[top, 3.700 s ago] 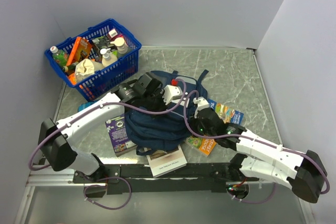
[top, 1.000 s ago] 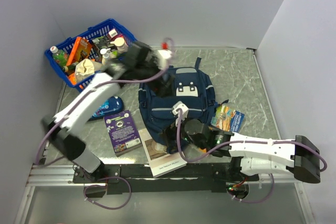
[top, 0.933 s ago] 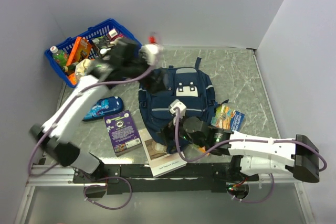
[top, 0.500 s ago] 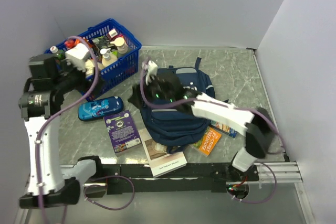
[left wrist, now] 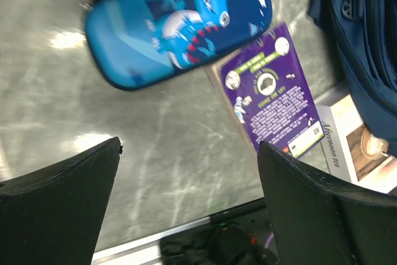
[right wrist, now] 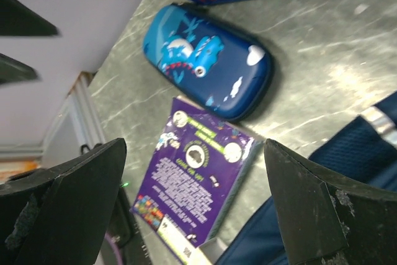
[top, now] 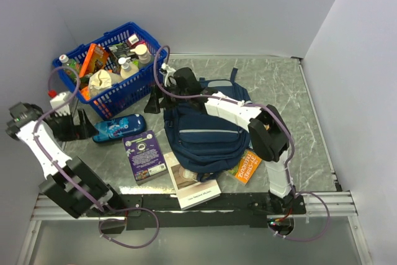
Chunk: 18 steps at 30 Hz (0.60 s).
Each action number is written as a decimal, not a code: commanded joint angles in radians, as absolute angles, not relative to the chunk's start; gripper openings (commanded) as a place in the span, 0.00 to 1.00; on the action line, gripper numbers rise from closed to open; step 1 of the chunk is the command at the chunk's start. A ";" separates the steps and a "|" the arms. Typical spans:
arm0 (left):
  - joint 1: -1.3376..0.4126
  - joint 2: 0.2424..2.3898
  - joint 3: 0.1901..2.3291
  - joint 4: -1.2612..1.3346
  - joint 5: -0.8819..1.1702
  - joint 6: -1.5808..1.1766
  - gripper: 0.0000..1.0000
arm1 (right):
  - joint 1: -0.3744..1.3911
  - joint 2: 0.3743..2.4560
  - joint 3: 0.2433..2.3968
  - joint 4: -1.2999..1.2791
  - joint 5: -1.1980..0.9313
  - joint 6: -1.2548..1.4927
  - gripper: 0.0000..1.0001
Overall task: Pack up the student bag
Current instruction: Pick up the stationery from the center of the board.
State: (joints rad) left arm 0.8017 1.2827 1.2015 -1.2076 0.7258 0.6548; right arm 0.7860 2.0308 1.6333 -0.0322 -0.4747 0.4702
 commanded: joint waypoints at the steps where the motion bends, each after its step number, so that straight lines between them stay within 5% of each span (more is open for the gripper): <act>1: 0.807 1.190 1.072 -1.057 0.772 0.550 0.96 | 0.775 2.042 1.689 -0.017 -0.543 0.506 1.00; 18: 0.836 1.534 1.012 -0.747 0.788 0.543 0.98 | 0.773 2.148 1.713 0.066 -0.523 0.610 1.00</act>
